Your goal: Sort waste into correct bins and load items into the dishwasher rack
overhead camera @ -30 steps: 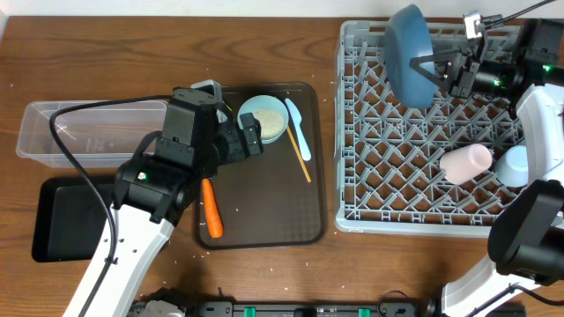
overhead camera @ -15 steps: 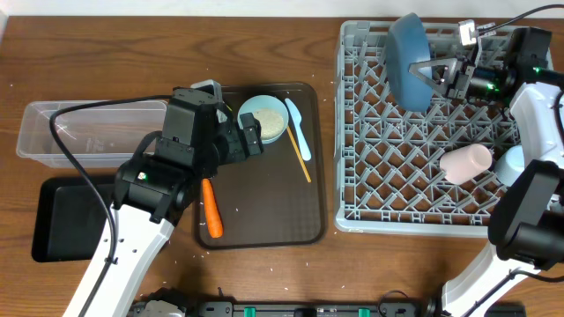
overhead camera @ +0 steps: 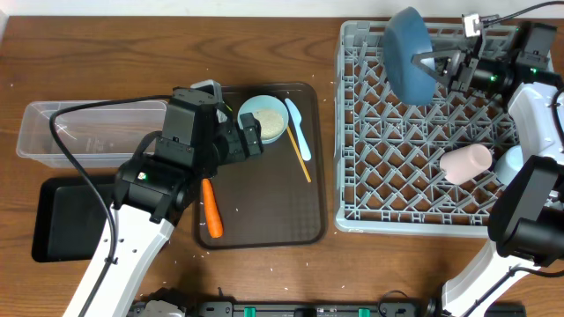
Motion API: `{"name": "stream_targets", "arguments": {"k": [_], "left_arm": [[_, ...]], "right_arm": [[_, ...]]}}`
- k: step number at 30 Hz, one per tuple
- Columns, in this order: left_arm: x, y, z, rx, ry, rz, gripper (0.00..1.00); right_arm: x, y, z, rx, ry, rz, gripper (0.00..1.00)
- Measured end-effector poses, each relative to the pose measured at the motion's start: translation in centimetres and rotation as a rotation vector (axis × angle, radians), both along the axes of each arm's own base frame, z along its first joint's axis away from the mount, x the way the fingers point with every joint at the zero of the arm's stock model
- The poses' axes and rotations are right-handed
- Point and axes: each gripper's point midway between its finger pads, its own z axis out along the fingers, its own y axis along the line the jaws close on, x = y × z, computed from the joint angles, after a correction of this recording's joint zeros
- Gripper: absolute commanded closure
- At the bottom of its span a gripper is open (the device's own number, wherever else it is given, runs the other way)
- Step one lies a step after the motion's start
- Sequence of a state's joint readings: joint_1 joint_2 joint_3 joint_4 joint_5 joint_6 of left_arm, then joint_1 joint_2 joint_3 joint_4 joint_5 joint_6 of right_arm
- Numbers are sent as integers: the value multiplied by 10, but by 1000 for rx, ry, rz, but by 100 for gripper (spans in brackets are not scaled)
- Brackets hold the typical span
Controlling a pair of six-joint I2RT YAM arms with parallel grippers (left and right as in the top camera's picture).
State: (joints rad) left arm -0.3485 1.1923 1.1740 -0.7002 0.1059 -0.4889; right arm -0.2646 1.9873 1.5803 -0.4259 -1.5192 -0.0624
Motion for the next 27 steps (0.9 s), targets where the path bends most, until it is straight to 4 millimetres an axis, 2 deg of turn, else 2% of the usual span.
{"name": "stream_targets", "arguments": {"k": [11, 21, 27], "left_arm": [[0, 0, 0, 0, 0, 0, 2], [0, 0, 0, 0, 0, 0, 2], [0, 0, 0, 0, 0, 0, 2]], "right_arm": [[14, 15, 18, 2, -19, 23, 99], [50, 23, 30, 23, 136, -136, 99], [61, 34, 36, 80, 255, -189, 99]]}}
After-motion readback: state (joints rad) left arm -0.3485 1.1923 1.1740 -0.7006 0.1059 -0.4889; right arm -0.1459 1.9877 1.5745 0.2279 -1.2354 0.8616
